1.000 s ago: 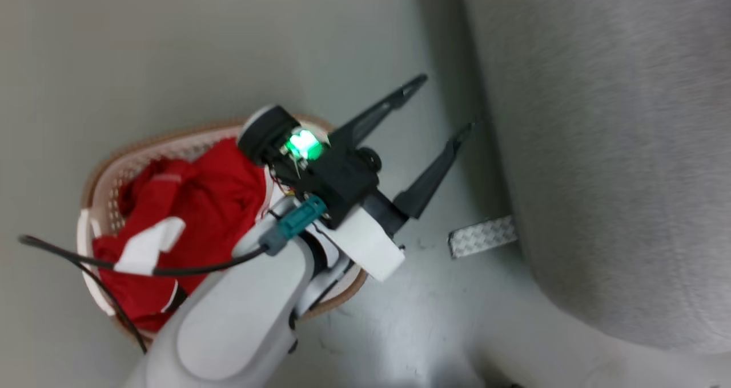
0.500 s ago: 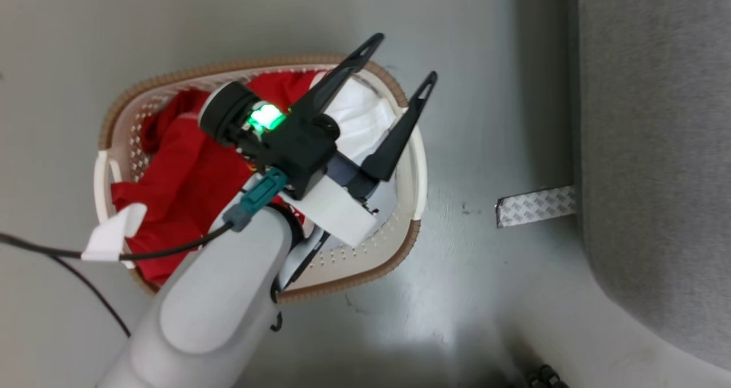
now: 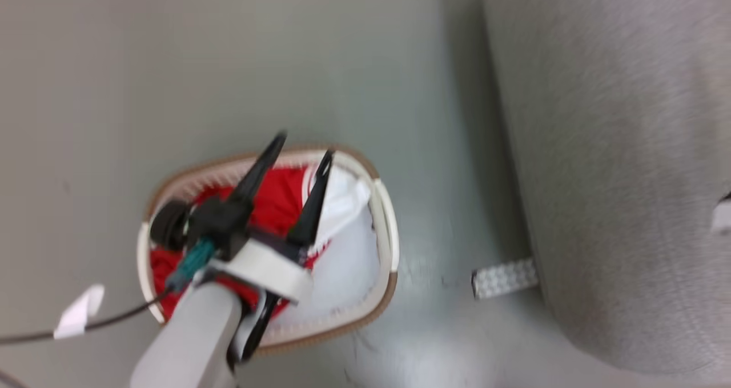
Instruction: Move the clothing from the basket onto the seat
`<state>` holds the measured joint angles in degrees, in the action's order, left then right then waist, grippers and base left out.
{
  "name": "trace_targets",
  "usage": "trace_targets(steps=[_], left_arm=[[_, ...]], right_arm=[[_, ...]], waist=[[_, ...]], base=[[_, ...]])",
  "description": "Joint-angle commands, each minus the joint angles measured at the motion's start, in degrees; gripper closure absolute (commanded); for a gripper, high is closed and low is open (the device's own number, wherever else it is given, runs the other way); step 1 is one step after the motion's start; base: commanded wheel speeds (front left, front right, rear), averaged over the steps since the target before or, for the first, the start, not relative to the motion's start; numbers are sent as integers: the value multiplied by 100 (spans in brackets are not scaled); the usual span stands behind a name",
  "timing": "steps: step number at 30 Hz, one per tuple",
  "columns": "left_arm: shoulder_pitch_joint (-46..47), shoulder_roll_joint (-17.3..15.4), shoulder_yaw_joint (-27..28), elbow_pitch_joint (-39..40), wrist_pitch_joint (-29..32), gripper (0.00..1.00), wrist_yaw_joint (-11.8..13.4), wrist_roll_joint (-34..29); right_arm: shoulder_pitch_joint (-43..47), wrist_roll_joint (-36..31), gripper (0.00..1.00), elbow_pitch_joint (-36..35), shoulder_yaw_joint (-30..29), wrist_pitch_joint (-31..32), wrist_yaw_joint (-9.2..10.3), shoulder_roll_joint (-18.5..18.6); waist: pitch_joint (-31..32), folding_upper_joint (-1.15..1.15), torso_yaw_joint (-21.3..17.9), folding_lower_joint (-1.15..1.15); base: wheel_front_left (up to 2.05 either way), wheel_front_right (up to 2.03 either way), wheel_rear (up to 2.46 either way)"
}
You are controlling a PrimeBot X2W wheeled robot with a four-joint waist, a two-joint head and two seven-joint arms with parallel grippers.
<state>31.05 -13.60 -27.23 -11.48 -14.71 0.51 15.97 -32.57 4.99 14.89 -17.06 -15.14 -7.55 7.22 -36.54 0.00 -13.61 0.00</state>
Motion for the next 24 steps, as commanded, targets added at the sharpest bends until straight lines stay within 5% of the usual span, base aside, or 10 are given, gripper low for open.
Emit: trace_targets(steps=[1, 12, 24], left_arm=[[-298, 20, 91, -74, -41, 0, 44, 134], [-1768, 387, 954, 21, -44, 0, 24, 50], [-2914, 809, 1743, 13, -45, 0, -238, -300]], right_arm=[[348, 31, 0, -139, 85, 1, 13, -84], [1972, 18, 0, -397, 896, 1, 12, -309], [3089, 84, 0, 36, 1263, 1, 13, -426]], waist=[[926, 0, 105, 0], [2386, 0, 700, 0], [3242, 0, 988, 0]], base=[[0, 0, 0], [0, 0, 0], [0, 0, 0]])
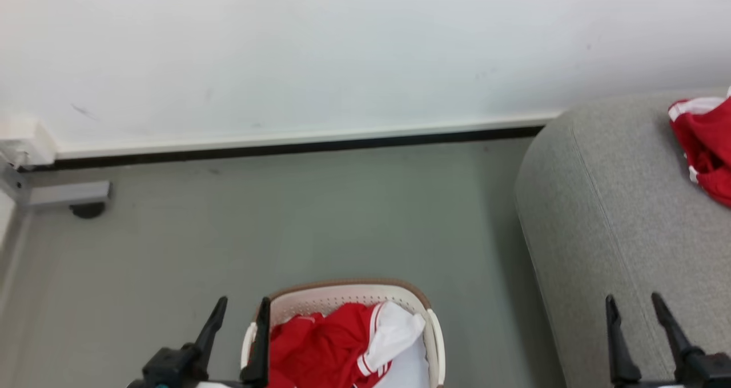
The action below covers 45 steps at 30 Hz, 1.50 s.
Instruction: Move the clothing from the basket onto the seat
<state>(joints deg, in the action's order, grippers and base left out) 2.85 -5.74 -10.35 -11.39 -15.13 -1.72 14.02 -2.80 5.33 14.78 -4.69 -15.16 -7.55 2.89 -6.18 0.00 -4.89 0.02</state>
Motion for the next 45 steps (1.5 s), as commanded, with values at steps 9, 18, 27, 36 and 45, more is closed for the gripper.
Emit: trace_targets(steps=[9, 18, 27, 36, 45], left_arm=[[-434, 167, 290, -20, -3, 0, -175, -299], [-503, 238, 422, -27, -3, 0, -286, -443], [-517, 265, 471, -49, -3, 0, -339, -508], [-239, 271, 419, -170, -3, 0, -404, -599], [932, 143, -122, -1133, 77, 0, -521, -924]], right_arm=[[380, 192, 0, 221, 331, 1, 12, 10], [425, 282, 0, 215, 467, 2, 12, 8], [438, 342, 0, 232, 515, 1, 12, 8], [193, 390, 0, 43, 520, 2, 12, 8], [-334, 338, 0, -367, 425, 2, 12, 7]], waist=[[528, 0, 207, -2], [601, 0, 200, -2], [557, 0, 174, -2], [226, 0, -88, -2], [-734, 0, -508, -2]], base=[[0, 0, 0], [0, 0, 0], [0, 0, 0], [0, 0, 0], [0, 0, 0]])
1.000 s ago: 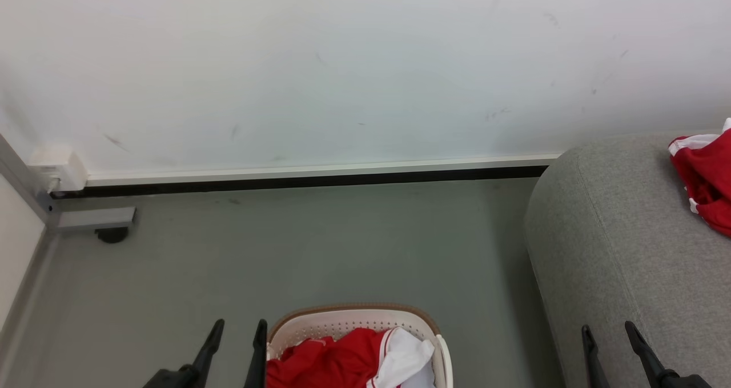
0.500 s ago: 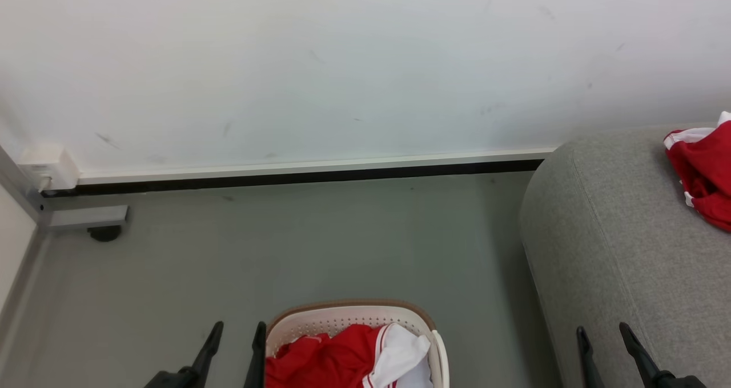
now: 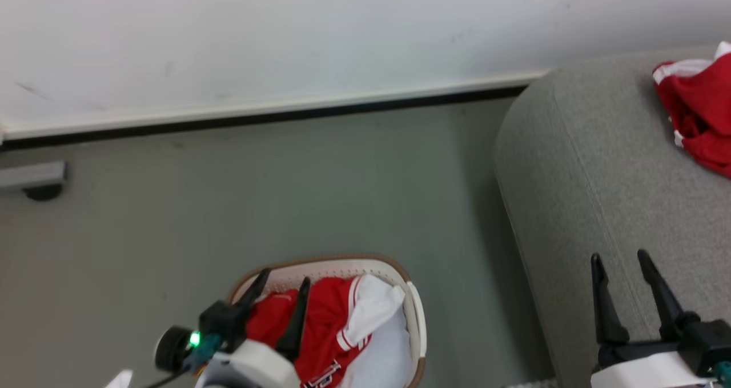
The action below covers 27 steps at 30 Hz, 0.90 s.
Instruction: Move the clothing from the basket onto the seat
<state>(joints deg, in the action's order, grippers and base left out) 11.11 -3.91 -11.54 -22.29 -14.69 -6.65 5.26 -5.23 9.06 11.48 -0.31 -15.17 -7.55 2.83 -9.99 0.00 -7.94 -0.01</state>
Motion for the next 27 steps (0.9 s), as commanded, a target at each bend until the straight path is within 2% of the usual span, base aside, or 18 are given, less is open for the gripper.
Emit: trace_targets(steps=[1, 10, 16, 27], left_arm=[[274, -38, -83, -203, 82, 0, -32, -56], [1724, -53, -715, -1733, 737, 0, -57, -491], [2447, -170, -840, -2681, 1132, 0, 0, -685], [3430, -497, -941, -3600, 1206, 0, 68, -792]], right_arm=[[-157, -33, 0, -91, -34, 2, 12, 12], [-734, 54, 0, -673, 141, 2, 13, 11], [-1061, 207, 0, -1106, 290, 3, 12, 9], [-1416, 386, 0, -1569, 540, 2, 12, 7]], waist=[[-471, 0, -243, 1], [-1712, 0, -708, 1], [-2576, 0, -1025, 1], [-3725, 0, -1299, 1]], base=[[0, 0, 0], [0, 0, 0], [0, 0, 0], [0, 0, 0]])
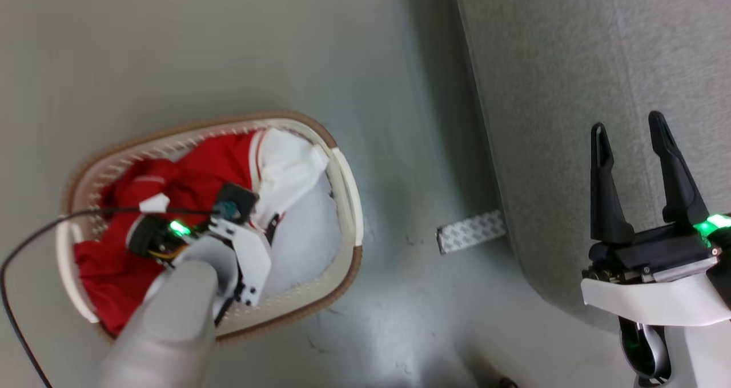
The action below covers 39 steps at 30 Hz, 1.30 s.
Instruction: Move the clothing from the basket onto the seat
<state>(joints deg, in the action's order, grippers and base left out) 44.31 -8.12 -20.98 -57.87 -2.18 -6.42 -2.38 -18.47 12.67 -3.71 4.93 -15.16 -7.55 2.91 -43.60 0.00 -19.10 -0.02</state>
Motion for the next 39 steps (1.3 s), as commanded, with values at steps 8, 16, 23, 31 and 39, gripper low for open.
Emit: trace_targets(steps=[8, 16, 23, 31, 39], left_arm=[[642, -294, -13, -470, 30, 0, 324, -87], [690, -246, -40, -818, -163, 100, 282, 47], [392, 16, 137, -909, -817, 100, 131, 456], [-238, 316, 323, -462, -1260, 100, 5, 961], [-911, 417, 433, 471, -1297, 100, -42, 1367]], right_arm=[[-189, 103, 0, -235, 82, 2, 12, 2], [-117, 134, 0, -146, 82, 1, 12, 2], [13, 80, 0, -13, -26, 1, 13, 3], [440, -206, 0, 316, -175, 2, 13, 6], [1003, -342, 0, 643, -164, 1, 13, 8]], waist=[[-828, 0, -330, 2], [-795, 0, -359, 2], [-67, 0, -95, 2], [1503, 0, 442, 2], [2921, 0, 800, 2]], base=[[0, 0, 0], [1, 1, 1], [0, 0, 0], [0, 0, 0], [0, 0, 0]])
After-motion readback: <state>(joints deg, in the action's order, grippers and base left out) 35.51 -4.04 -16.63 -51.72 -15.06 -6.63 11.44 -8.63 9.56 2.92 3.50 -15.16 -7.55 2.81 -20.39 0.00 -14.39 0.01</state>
